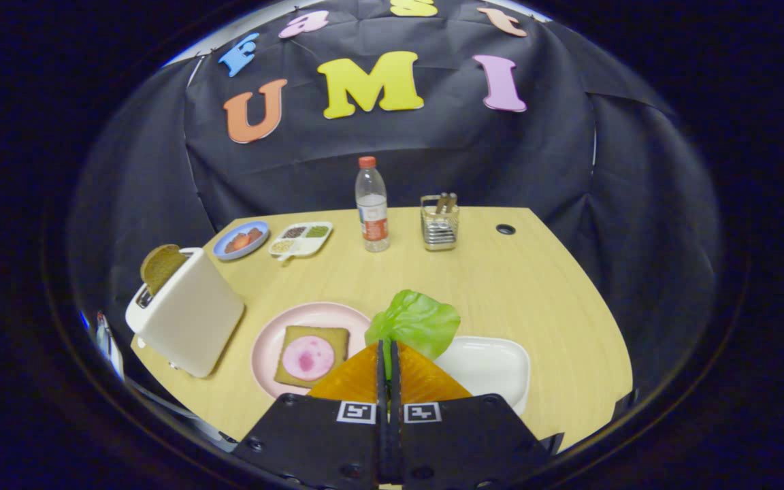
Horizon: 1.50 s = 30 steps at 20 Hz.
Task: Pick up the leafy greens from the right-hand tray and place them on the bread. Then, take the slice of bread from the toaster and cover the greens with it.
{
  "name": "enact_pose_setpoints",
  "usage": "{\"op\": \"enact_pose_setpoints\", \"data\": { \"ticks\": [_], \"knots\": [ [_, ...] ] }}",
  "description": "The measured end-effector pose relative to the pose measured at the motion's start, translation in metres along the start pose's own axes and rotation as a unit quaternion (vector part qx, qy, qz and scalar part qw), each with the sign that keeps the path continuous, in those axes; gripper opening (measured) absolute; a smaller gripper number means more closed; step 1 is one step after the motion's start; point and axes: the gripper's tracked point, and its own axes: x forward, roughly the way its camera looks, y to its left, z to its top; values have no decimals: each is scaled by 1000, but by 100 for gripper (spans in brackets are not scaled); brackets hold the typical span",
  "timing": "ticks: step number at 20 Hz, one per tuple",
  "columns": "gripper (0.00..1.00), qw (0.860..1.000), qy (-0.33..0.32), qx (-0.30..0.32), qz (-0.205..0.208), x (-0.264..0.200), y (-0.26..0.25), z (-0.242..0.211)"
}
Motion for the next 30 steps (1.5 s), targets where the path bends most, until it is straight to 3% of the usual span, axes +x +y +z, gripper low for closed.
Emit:
{"op": "enact_pose_setpoints", "data": {
  "ticks": [4,7,18,19,23,25,30],
  "knots": [
    [0,999,6,-5,51,11,76,7],
    [0,998,25,-22,54,30,106,-7],
    [0,995,90,-48,-11,90,63,-68],
    [6,994,88,-54,-18,91,58,-68],
    [67,995,74,-59,-28,84,49,-61],
    [98,997,55,-52,-14,73,55,-47],
    [97,999,4,-40,5,23,85,-1]
  ]
}}
